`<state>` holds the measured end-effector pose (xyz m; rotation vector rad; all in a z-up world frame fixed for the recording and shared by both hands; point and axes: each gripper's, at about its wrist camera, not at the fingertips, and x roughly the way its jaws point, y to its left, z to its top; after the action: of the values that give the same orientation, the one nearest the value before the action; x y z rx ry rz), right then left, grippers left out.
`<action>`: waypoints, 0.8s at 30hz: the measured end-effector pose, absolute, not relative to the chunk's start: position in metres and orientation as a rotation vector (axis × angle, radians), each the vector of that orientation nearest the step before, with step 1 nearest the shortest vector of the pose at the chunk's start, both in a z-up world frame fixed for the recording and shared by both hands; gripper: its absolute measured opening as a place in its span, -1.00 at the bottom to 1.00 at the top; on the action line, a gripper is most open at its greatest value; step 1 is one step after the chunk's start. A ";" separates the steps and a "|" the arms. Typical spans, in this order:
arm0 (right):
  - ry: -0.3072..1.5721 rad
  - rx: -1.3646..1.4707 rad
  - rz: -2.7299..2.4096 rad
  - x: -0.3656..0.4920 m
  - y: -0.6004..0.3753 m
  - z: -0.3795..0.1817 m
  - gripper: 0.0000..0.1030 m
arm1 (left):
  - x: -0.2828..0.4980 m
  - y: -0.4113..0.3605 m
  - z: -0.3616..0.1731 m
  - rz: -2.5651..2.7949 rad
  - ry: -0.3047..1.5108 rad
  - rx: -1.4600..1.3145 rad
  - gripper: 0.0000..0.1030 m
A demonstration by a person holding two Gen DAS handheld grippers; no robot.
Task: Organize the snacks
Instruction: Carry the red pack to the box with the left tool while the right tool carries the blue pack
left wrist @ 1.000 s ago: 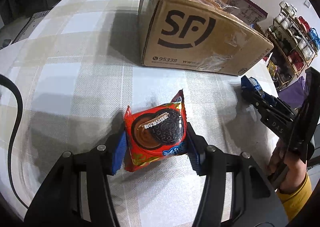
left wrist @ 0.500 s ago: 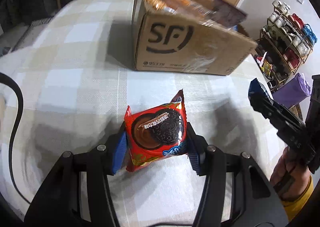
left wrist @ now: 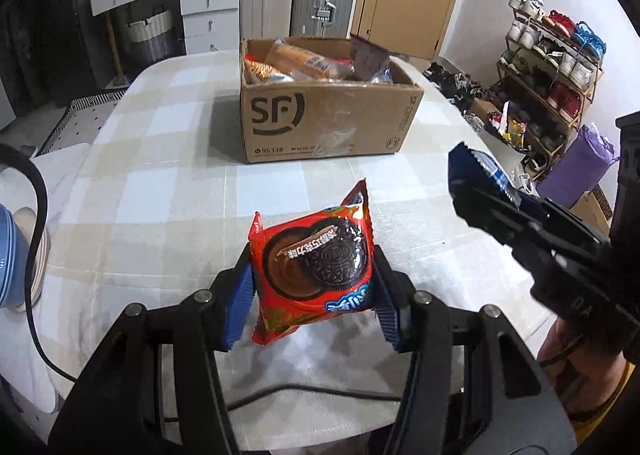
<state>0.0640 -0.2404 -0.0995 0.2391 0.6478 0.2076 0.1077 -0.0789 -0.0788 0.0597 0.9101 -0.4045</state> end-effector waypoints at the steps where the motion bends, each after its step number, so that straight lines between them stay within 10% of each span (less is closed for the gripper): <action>1: 0.644 0.239 0.208 0.062 -0.240 -0.097 -0.09 | 0.105 -0.078 -0.075 -0.406 0.905 0.061 -0.02; 24: 0.495 0.215 0.295 0.121 -0.258 0.021 -0.09 | 0.214 -0.067 0.047 -0.462 0.821 0.003 -0.02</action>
<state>0.1206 -0.2576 0.0208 0.2150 0.4954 0.2948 0.2138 -0.0674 0.0467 0.0027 0.8215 -0.4620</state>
